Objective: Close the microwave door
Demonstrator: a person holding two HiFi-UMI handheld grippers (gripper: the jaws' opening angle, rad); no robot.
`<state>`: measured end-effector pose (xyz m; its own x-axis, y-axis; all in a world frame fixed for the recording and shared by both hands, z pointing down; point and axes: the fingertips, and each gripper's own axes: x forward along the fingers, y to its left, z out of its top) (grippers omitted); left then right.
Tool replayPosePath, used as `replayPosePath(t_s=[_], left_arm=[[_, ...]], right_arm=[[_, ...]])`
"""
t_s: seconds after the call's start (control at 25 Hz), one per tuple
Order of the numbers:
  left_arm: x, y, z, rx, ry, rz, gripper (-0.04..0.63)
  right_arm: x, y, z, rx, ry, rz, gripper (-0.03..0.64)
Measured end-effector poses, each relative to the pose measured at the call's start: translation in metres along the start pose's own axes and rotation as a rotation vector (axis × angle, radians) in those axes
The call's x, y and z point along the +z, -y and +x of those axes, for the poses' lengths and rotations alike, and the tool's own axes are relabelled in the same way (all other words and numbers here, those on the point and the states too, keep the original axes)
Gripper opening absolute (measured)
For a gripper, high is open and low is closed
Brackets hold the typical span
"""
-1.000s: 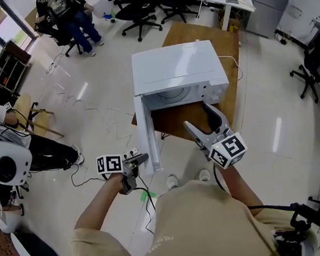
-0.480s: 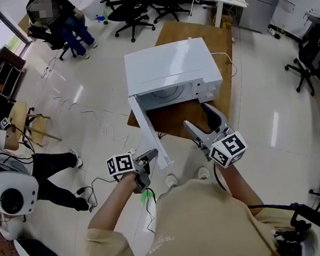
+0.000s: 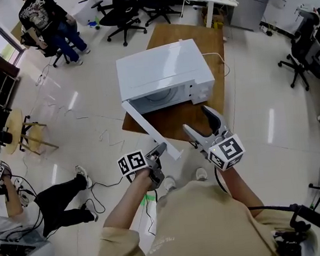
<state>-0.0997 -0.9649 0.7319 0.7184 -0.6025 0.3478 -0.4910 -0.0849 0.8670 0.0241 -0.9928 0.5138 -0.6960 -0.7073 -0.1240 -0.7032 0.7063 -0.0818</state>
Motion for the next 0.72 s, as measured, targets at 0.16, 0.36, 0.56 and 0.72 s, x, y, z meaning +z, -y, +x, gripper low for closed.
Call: replayPosePath(t_s=[0.16, 0.36, 0.56, 0.72], left_arm=[[0.004, 0.007, 0.021, 0.007, 0.049, -0.019, 0.158], [0.007, 0.017, 0.05, 0.021, 0.071, -0.05, 0.16], [0.024, 0.028, 0.085, 0.037, 0.09, -0.092, 0.158], [0.028, 0.026, 0.097, 0.039, 0.1, -0.118, 0.156]], right_arm=[[0.0, 0.01, -0.007, -0.027, -0.006, -0.01, 0.336], [-0.001, 0.024, -0.018, -0.066, -0.018, -0.01, 0.334], [0.007, 0.042, -0.018, -0.09, -0.02, -0.007, 0.334], [0.004, 0.042, -0.025, -0.108, -0.015, -0.009, 0.333]])
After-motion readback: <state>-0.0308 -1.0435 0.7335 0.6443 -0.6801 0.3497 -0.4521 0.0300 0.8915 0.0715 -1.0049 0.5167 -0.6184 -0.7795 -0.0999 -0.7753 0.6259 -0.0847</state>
